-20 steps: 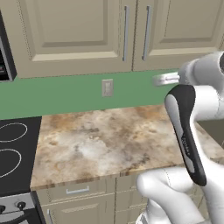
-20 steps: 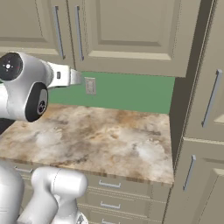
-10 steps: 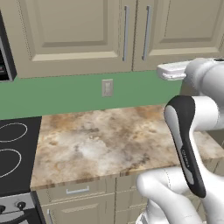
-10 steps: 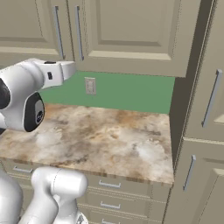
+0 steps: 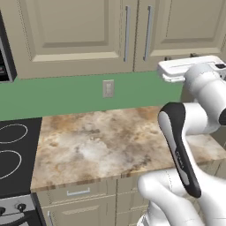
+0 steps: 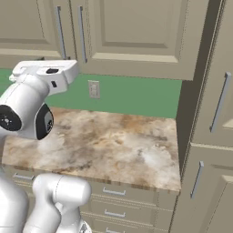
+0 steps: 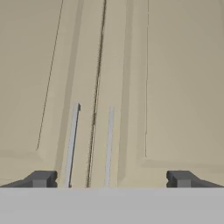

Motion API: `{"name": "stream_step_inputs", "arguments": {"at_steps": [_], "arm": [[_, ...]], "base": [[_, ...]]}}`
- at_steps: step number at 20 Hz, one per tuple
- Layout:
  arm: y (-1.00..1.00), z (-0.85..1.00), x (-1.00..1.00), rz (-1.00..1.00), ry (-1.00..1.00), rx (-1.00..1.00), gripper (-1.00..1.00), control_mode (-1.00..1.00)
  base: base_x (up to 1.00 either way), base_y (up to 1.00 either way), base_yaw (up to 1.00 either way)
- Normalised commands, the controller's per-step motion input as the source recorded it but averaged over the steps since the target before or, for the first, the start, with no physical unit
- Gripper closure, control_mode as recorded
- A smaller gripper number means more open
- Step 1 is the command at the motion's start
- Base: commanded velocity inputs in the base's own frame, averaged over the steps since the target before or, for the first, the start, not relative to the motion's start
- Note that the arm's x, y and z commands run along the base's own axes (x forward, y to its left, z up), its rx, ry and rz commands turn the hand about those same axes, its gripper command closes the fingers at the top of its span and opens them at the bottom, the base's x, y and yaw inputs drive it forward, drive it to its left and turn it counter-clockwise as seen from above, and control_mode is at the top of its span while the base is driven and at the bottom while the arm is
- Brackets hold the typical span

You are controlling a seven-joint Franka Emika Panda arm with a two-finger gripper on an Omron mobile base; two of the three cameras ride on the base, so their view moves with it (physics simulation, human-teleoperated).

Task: Move the syrup bottle and shaker from the cabinet to the dining counter.

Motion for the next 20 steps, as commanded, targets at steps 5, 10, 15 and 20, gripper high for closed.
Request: {"name": "stream_step_inputs", "arguments": {"at_steps": [5,10,15,20], "arm": [[0.0,0.0,0.27,0.0,-0.01,0.0,-1.0,-1.0],[0.0,0.0,0.34,0.0,0.06,0.0,-1.0,-1.0],[0.0,0.0,0.4,0.0,0.08,0.0,-1.0,-1.0],[0.0,0.0,0.48,0.0,0.06,0.0,-1.0,-1.0]], "base": [[0.0,0.0,0.0],[0.0,0.0,0.0],[0.0,0.0,0.0],[0.0,0.0,0.0]]}}
